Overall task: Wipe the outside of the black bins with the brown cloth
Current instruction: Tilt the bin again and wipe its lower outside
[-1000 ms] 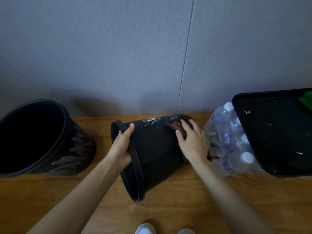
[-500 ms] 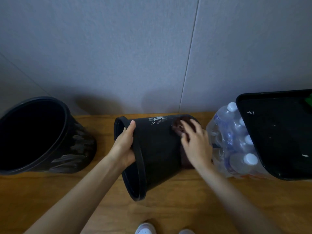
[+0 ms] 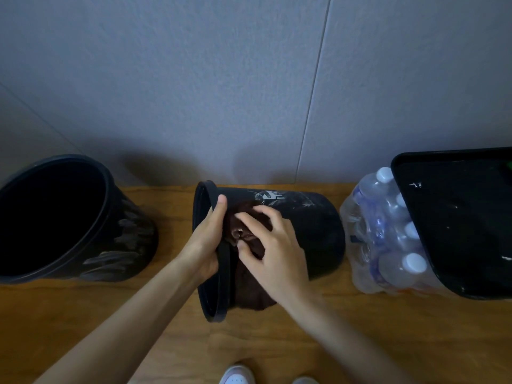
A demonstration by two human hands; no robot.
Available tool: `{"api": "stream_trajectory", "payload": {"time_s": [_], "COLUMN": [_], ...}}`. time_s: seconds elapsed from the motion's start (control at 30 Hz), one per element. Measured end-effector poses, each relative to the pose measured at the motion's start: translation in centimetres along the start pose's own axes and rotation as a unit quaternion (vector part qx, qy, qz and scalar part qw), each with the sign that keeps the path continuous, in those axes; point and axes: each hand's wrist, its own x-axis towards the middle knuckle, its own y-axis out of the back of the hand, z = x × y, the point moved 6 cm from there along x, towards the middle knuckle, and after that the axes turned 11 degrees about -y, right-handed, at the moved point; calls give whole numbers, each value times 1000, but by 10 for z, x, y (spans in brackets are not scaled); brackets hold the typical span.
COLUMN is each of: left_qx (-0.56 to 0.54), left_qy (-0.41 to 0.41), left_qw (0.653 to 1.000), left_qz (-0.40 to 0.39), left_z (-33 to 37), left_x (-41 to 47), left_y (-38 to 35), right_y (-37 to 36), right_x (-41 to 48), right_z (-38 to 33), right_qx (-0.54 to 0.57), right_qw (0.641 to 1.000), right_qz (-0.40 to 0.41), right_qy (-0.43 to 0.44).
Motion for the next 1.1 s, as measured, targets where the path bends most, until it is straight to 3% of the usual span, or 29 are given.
{"api": "stream_trajectory", "payload": {"time_s": [0.07, 0.23, 0.37, 0.53, 0.67, 0.77, 0.83, 1.0, 1.1], "left_qx": [8, 11, 48, 94, 118, 131, 132, 155, 166], "left_qy": [-20, -34, -68, -86, -99, -111, -116, -133, -137], "left_qw": [1000, 999, 995, 989, 981, 977, 975, 967, 962], "left_qz": [-8, -31, -53, -81, -115, -129, -136, -153, -169], "left_z": [2, 3, 7, 8, 13, 16, 18, 16, 15], "left_x": [-2, -11, -14, -16, -24, -28, -29, -30, -31], "left_y": [-1, -2, -2, -7, -18, -22, -23, -23, -27], "right_y": [3, 26, 42, 33, 14, 17, 22, 50, 57], "right_x": [11, 67, 74, 60, 48, 42, 46, 47, 42], "right_z": [10, 105, 151, 104, 33, 26, 52, 164, 182], "right_qx": [-50, -117, -145, -120, -68, -60, -77, -139, -164], "right_qw": [999, 967, 940, 961, 990, 996, 994, 954, 944], "right_qz": [1, 13, -16, 11, -12, -3, 2, -9, -19], "right_qy": [-10, -226, -307, -250, -122, -65, -83, -266, -285]}}
